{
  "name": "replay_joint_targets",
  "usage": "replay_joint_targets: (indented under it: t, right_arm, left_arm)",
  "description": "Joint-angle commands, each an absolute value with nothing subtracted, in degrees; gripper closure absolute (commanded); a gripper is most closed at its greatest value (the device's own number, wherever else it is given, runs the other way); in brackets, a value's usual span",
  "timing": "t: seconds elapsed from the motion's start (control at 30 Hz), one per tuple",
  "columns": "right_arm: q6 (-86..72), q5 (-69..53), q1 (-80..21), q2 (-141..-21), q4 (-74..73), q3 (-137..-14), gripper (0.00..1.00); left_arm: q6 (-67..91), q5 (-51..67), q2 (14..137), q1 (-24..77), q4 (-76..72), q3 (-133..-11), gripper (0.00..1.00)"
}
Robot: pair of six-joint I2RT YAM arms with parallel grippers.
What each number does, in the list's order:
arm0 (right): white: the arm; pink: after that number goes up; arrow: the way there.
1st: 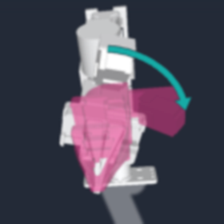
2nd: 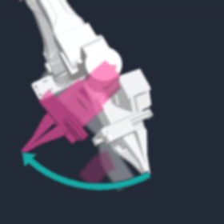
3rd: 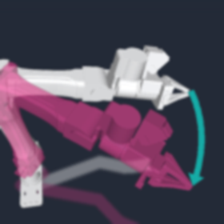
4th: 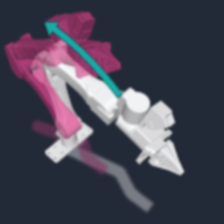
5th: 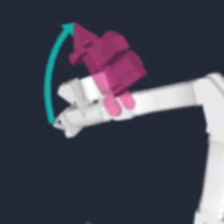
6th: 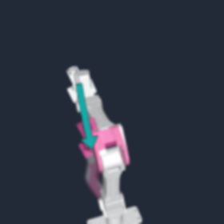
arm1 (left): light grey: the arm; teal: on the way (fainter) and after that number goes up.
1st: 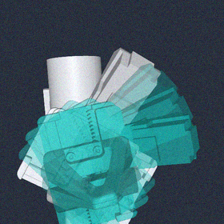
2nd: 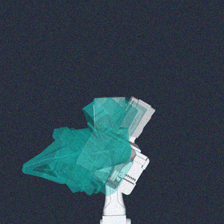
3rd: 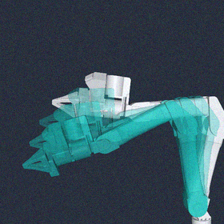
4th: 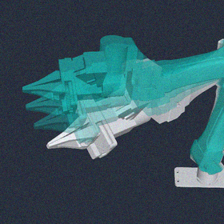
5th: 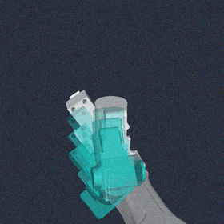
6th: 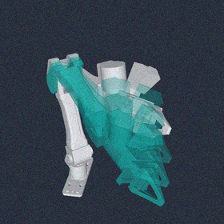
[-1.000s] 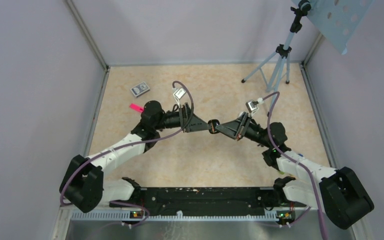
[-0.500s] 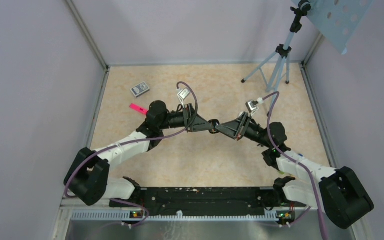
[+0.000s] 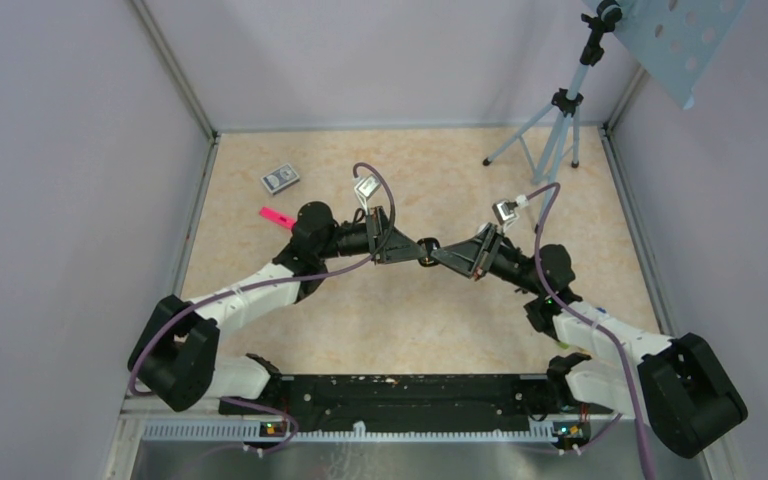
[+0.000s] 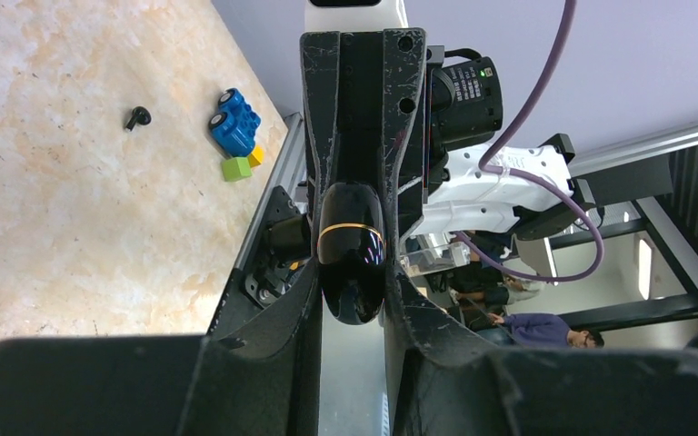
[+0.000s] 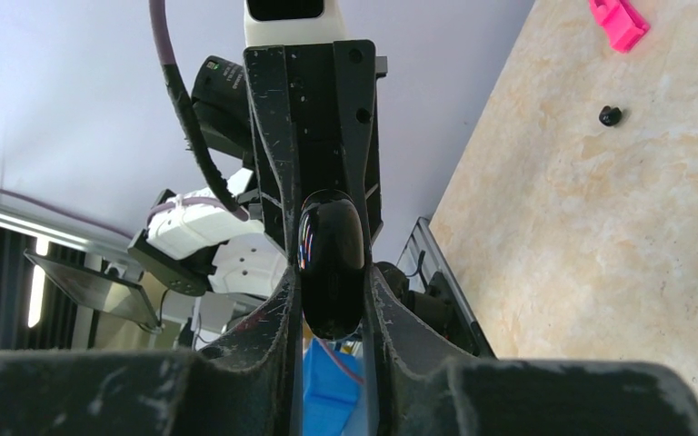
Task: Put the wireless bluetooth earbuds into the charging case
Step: Pass from the right arm to the left, then open the charging case at the center of the board.
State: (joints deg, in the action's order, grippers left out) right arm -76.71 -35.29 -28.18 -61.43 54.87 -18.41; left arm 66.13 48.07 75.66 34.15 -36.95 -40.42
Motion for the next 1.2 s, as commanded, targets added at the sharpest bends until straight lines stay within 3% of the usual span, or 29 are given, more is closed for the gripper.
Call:
replay_joint_targets:
  t: [0.0, 0.3, 0.8, 1.17]
  right_arm:
    - [-76.3, -35.0, -26.7, -61.4, 55.9, -18.9, 0.82]
    - [-75.8, -33.9, -26.5, -62.3, 55.0, -17.0, 0.75]
    - [-77.2, -33.3, -25.1, -63.4, 57.2, -14.9, 0.74]
    - [-77.1, -32.8, -25.0, -62.1, 56.0, -14.1, 0.63]
  left_arm:
    - [67.1, 48.8, 73.2, 33.8, -44.5, -39.9, 1.0]
    - [69.4, 49.6, 72.6, 32.9, -47.4, -38.7, 1.0]
    - [71.3, 52.8, 71.7, 31.1, -49.9, -37.0, 1.0]
    - [70.8, 53.6, 70.9, 30.5, -49.4, -36.7, 1.0]
